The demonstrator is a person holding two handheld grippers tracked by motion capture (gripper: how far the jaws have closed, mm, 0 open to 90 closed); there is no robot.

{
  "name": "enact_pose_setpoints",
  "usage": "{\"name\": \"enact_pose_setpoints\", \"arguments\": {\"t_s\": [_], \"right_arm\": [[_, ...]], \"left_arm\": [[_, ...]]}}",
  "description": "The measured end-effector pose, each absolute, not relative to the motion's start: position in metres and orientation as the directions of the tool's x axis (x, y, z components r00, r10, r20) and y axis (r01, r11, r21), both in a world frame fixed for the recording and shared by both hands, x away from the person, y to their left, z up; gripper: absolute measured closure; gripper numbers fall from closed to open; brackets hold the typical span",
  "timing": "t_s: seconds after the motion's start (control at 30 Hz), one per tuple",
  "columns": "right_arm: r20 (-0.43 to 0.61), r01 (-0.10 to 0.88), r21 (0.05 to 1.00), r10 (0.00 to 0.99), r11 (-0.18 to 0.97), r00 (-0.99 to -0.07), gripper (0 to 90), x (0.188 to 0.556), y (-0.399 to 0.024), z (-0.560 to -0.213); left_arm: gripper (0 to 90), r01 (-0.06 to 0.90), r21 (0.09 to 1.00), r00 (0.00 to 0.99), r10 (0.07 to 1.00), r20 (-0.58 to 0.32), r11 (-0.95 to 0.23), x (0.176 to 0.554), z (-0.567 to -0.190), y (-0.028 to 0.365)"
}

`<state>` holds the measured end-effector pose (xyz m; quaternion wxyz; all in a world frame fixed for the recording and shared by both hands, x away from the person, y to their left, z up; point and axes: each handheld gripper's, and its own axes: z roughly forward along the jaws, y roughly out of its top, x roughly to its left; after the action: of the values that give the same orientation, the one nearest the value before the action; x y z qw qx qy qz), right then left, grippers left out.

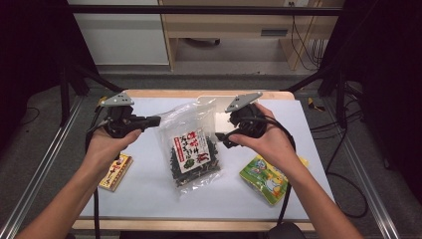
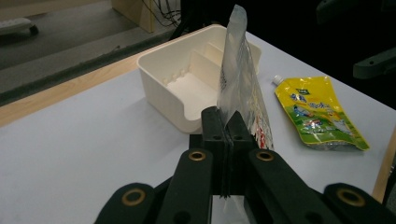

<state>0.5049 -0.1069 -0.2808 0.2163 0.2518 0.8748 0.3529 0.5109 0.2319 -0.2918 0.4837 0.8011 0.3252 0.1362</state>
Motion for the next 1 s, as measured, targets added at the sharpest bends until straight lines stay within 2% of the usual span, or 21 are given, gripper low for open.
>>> {"name": "enact_pose_setpoints", "arguments": {"t_s": [0.1, 0.23, 0.53, 0.8, 1.0], "right_arm": [[-0.219, 0.268, 0.731, 0.588, 0.628, -0.779, 10.1, 0.505, -0.107, -0.271], [-0.245, 0.229, 0.744, 0.575, 0.628, -0.781, 11.6, 0.501, -0.106, -0.258], [-0.288, 0.182, 0.711, 0.517, 0.679, -0.806, 25.2, 0.507, -0.108, -0.249], [-0.316, 0.15, 0.699, 0.49, 0.699, -0.812, 24.1, 0.515, -0.104, -0.245], [-0.297, 0.114, 0.694, 0.426, 0.711, -0.854, 22.7, 0.523, -0.096, -0.243]], "left_arm": [[89.3, 0.363, 0.867, 0.771, 0.632, -0.075, -0.34, 0.511, -0.285, 0.223], [89.3, 0.336, 0.87, 0.79, 0.611, -0.051, -0.362, 0.512, -0.278, 0.215], [89.4, 0.299, 0.871, 0.822, 0.569, -0.027, -0.39, 0.514, -0.267, 0.199], [89.3, 0.264, 0.866, 0.84, 0.542, 0.009, -0.424, 0.51, -0.257, 0.185], [89.4, 0.223, 0.864, 0.861, 0.506, 0.042, -0.451, 0.506, -0.251, 0.176]]}}
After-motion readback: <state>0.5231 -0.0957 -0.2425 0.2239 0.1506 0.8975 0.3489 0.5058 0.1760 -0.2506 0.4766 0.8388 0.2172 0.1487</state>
